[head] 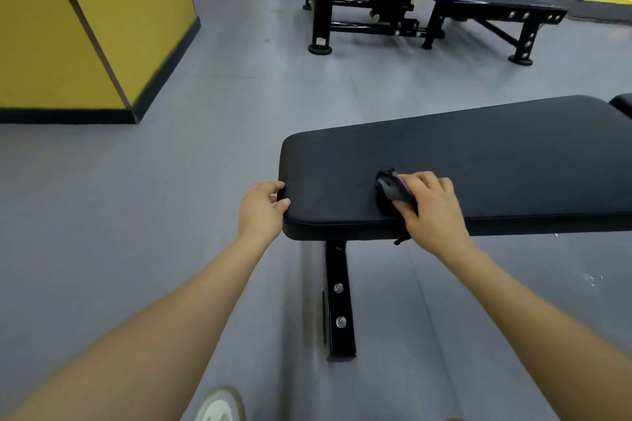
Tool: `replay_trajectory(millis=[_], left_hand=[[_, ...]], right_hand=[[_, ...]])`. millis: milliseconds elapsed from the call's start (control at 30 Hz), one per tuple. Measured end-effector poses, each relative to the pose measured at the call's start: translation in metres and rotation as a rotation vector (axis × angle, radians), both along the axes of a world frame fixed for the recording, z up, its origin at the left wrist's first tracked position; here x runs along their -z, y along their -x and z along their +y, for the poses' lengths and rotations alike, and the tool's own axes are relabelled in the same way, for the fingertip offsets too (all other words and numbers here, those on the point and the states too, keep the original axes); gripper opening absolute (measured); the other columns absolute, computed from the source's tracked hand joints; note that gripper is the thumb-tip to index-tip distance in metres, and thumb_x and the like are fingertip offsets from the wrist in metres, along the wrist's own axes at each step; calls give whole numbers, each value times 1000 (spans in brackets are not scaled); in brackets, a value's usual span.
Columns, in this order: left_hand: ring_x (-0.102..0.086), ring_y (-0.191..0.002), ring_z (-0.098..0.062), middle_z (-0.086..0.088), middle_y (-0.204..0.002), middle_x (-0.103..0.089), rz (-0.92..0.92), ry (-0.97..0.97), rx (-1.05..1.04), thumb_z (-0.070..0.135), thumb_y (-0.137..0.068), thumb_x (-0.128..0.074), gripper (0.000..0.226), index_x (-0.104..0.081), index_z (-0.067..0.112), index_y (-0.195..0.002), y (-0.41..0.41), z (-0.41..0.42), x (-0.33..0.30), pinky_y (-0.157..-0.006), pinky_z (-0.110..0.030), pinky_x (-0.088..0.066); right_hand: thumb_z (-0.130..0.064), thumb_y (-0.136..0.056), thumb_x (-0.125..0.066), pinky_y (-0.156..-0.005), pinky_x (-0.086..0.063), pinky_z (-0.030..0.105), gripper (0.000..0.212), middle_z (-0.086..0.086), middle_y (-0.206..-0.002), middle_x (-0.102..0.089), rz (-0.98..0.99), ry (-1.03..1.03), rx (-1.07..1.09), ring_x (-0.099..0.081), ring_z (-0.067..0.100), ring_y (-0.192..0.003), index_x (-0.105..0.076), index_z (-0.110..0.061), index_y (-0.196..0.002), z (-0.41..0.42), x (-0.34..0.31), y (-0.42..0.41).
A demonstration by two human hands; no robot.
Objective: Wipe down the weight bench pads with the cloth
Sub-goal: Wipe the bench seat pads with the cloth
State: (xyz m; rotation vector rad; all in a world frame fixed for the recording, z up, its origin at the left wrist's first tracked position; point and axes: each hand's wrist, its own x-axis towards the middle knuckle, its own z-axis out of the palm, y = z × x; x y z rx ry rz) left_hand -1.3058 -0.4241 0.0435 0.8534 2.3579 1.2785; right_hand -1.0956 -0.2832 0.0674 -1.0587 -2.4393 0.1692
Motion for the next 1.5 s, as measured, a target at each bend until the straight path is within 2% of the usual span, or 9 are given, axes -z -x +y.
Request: replay_trajectory(millis=[100, 200, 367, 567, 800, 1033, 1233, 1367, 1500], left_hand=[[-57, -106, -17, -5, -125, -54, -40, -12, -5, 7, -89, -58, 33, -58, 10, -122, 3, 0, 1, -86, -24, -42], [-59, -103, -17, -6, -123, -57, -32, -12, -17, 6, -88, -59, 33, -59, 10, -121, 4, 0, 2, -85, -23, -42], [-56, -94, -13, -6, -119, -60, -72, -43, -33, 5, -87, -60, 33, -59, 9, -119, 3, -1, 1, -85, -23, -43], [-58, -95, -11, -3, -111, -64, -155, -46, -26, 11, -84, -65, 34, -60, 13, -118, 9, -3, 5, -85, -24, -44], [-59, -92, -14, -5, -105, -64, -226, -65, -13, 5, -82, -67, 32, -61, 11, -113, 15, -4, 2, -82, -25, -46], [-57, -96, -10, 1, -111, -61, -275, -55, 23, 3, -85, -62, 36, -59, 12, -119, 15, -11, 7, -81, -21, -43], [-55, -90, -13, 1, -102, -57, -224, 5, 0, 4, -89, -56, 27, -59, 13, -114, 21, -19, 9, -76, -21, -40], [-53, -80, -21, -3, -89, -58, -118, 101, -77, 2, -89, -48, 17, -60, 10, -98, 16, -25, 9, -60, -23, -38], [-55, -92, -19, -8, -109, -61, -63, 94, -71, -1, -91, -44, 28, -58, 5, -114, 10, -29, 6, -81, -26, -43]], right_hand=[[-21, -85, -64, -73, -33, 34, 25, 4, -107, -58, 22, -26, -29, -45, 31, -90, -64, -17, -110, -33, 16, 34], [-23, -74, -68, -68, -38, 34, 29, 4, -100, -59, 17, -61, -162, -50, 32, -84, -66, -20, -103, -71, 29, 75], [-22, -80, -64, -75, -49, 41, 36, 7, -107, -61, -122, -92, -420, -53, 33, -92, -62, -17, -116, -55, 11, 70], [-23, -90, -57, -83, -36, 39, 36, 10, -120, -54, -70, -13, 140, -42, 35, -105, -56, -16, -125, 5, 1, 44], [-25, -91, -52, -84, -34, 35, 35, 2, -121, -53, -98, 64, -277, -40, 28, -108, -54, -23, -126, -55, 15, 113], [-26, -93, -52, -88, -36, 38, 31, 5, -128, -51, -101, 118, 28, -40, 31, -116, -54, -17, -122, 33, 2, 163], [-26, -92, -53, -93, -38, 41, 30, 0, -124, -53, -190, 239, -334, -38, 27, -119, -56, -23, -122, -24, 6, 181], [-21, -88, -55, -92, -39, 40, 23, -3, -113, -57, -240, 301, -505, -39, 24, -114, -61, -22, -110, -55, 3, 157], [-17, -87, -55, -90, -38, 36, 24, -8, -116, -55, -234, 293, -556, -38, 20, -114, -60, -22, -110, -63, -1, 119]])
